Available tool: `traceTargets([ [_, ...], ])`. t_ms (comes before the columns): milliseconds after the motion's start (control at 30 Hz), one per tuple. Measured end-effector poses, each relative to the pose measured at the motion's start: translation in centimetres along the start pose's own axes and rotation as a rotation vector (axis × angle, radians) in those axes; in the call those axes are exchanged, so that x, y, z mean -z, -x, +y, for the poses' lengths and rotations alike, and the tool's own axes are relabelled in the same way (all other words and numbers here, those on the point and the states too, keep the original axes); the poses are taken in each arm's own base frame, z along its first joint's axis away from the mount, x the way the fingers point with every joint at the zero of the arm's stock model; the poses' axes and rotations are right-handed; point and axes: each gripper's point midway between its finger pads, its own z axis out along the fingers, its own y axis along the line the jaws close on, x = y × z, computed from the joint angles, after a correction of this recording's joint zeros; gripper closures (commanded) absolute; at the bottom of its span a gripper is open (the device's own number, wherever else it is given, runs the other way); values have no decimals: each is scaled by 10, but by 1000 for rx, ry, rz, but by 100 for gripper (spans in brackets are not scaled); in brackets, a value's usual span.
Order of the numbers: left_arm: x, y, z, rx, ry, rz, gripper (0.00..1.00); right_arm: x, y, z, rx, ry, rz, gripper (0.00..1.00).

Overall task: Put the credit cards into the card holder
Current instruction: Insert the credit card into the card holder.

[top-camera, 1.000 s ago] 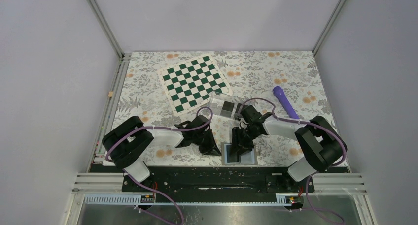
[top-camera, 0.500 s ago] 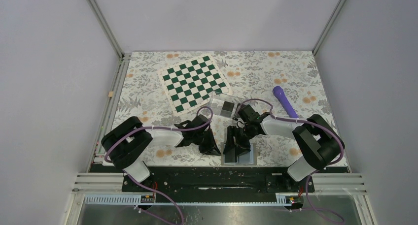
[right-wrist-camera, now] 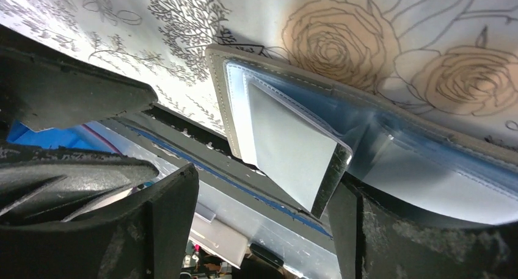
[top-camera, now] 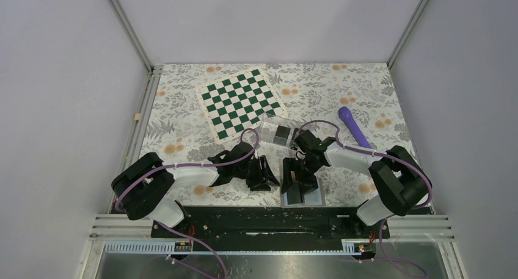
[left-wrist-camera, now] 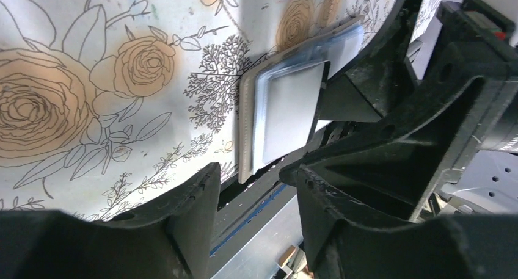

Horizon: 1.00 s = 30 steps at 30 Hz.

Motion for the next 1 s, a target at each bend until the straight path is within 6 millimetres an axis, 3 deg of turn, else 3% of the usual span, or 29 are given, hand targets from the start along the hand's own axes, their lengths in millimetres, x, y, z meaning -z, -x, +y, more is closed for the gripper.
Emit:
traceTargets([
  [500,-18,-8,4,69,-29,72,47,24,2,-18,56,-169,-29,16],
  [600,-19,-8,2,70,-40,74,48,26,2,-26,63,-208,-29,21],
  [767,-21,-8,1,78,-49,79,51,25,0,-33,66,-238,-17,40],
  [1000,-27,-8,3,98,-53,93,49,4,-3,-32,35,-194,45,53],
])
